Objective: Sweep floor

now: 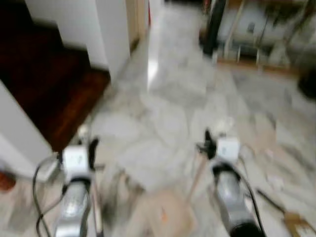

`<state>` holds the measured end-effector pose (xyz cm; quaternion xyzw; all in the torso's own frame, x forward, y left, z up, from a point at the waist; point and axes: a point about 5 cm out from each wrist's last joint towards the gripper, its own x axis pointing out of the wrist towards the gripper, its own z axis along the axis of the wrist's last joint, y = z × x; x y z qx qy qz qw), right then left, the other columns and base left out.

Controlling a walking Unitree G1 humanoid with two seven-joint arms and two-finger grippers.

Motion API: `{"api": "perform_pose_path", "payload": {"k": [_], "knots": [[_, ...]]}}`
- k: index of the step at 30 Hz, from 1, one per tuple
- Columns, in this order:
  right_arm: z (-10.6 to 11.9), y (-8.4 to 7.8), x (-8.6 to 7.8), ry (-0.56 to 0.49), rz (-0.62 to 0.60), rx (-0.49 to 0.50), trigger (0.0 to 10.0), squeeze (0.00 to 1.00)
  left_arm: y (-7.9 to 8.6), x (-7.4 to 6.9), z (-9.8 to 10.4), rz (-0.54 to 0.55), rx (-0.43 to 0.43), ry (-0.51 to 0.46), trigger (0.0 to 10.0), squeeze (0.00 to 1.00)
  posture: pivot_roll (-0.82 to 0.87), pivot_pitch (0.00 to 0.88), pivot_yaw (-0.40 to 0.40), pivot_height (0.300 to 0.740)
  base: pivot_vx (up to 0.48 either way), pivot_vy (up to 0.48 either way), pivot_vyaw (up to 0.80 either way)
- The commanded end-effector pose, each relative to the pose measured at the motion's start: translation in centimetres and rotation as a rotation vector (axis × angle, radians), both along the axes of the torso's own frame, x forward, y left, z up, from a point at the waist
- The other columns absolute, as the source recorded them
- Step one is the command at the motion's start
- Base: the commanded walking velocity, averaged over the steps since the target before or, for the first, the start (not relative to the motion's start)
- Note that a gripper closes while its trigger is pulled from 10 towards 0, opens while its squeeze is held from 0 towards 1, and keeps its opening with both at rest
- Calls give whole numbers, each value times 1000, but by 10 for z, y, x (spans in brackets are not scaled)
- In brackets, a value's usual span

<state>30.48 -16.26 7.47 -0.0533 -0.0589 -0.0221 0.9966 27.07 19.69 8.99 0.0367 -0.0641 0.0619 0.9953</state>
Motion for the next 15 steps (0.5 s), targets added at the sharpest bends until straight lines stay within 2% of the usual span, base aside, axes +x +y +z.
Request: {"api": "perform_pose_path", "payload": {"k": [1,15], "knots": [[9,5,4,-39,13,0,10000,0,1,1,6,-5,4,-28,10000,0,91,55,-59,740,352,0,0],[9,7,4,-33,20,16,10000,0,0,2,7,-8,4,-31,10000,0,89,57,-58,740,355,0,0]]}}
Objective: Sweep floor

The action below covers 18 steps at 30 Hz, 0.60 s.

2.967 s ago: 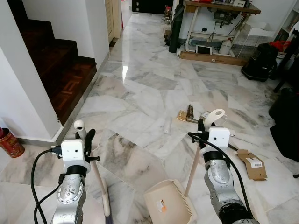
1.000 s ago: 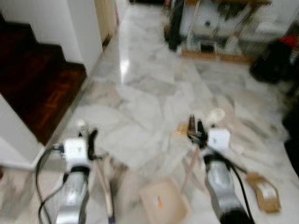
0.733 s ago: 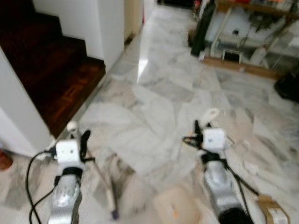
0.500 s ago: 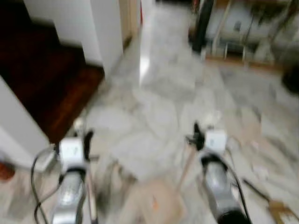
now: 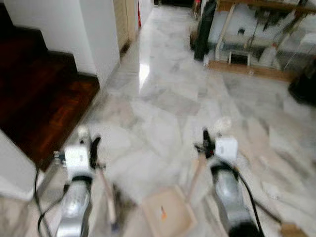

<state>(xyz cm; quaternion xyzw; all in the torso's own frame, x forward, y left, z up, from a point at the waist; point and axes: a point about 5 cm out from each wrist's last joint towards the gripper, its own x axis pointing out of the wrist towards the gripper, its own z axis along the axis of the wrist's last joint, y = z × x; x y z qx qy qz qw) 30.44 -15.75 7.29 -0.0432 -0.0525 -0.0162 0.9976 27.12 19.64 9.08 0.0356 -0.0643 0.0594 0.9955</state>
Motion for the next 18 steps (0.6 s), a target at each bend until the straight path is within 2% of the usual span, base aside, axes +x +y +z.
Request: {"api": "perform_pose_path", "payload": {"k": [1,18], "knots": [[11,2,5,-46,7,-2,10000,0,1,1,6,-3,6,-31,10000,0,89,57,-58,740,356,0,0],[13,4,6,-51,8,11,10000,0,-1,3,7,-12,6,-32,10000,0,89,42,-51,740,353,0,0]]}}
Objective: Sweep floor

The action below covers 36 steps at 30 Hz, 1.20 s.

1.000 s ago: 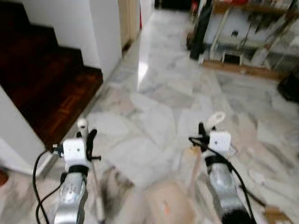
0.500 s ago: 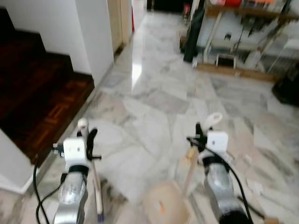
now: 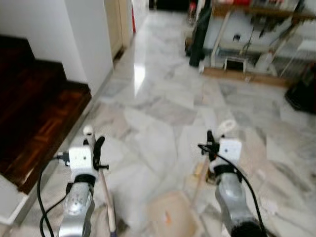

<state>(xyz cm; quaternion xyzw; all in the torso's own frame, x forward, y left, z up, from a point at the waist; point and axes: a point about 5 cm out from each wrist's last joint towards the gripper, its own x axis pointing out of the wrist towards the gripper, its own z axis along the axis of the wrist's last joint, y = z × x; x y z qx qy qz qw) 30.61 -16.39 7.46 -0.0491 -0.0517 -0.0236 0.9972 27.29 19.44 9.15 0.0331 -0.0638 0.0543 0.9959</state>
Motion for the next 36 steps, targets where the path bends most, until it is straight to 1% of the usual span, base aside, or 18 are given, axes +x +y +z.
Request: {"api": "perform_pose_path", "payload": {"k": [1,13,25,34,36], "knots": [[11,10,4,-52,24,23,10000,0,1,1,6,-2,11,-34,10000,0,89,38,-49,740,352,0,0],[10,10,4,-51,20,23,10000,0,0,1,6,-15,11,-34,10000,0,90,21,-47,740,352,0,0],[10,11,4,-51,22,31,10000,0,-1,2,7,-16,11,-37,10000,0,91,31,-47,740,341,0,0],[8,10,3,-44,16,28,10000,0,-1,1,6,-17,8,-34,10000,0,92,29,-47,740,260,0,0],[8,9,3,-44,15,29,10000,0,-1,1,6,-20,7,-36,10000,0,93,28,-48,740,0,0,0]]}}
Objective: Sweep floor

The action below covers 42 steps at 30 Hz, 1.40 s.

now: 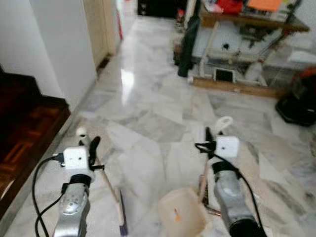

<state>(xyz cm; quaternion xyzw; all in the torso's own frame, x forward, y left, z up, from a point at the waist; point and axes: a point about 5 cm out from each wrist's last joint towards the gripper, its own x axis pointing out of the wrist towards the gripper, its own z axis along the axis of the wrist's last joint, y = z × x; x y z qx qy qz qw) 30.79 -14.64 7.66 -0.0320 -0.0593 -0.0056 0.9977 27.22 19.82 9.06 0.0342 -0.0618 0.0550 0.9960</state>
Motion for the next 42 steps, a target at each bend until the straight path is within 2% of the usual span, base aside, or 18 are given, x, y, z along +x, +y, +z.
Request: {"api": "perform_pose_path", "payload": {"k": [1,10,14,19,42], "knots": [[6,-8,1,-29,-24,-2,10000,0,-5,2,7,-22,4,-41,10000,0,93,28,-48,740,0,0,0],[5,-10,1,-25,-52,-22,10000,0,-5,0,7,-25,5,-41,10000,0,96,33,-47,740,0,0,0],[-1,-21,0,12,-157,-48,10000,0,-5,0,7,-31,6,-37,10000,0,96,43,-44,740,0,0,0],[-10,-33,-4,53,-283,-10,10000,0,-6,0,5,-62,0,-15,10000,0,99,50,-39,740,0,0,0],[-10,-33,-4,53,-283,-10,10000,0,-6,0,5,-62,0,-15,10000,0,99,50,-39,740,0,0,0]]}}
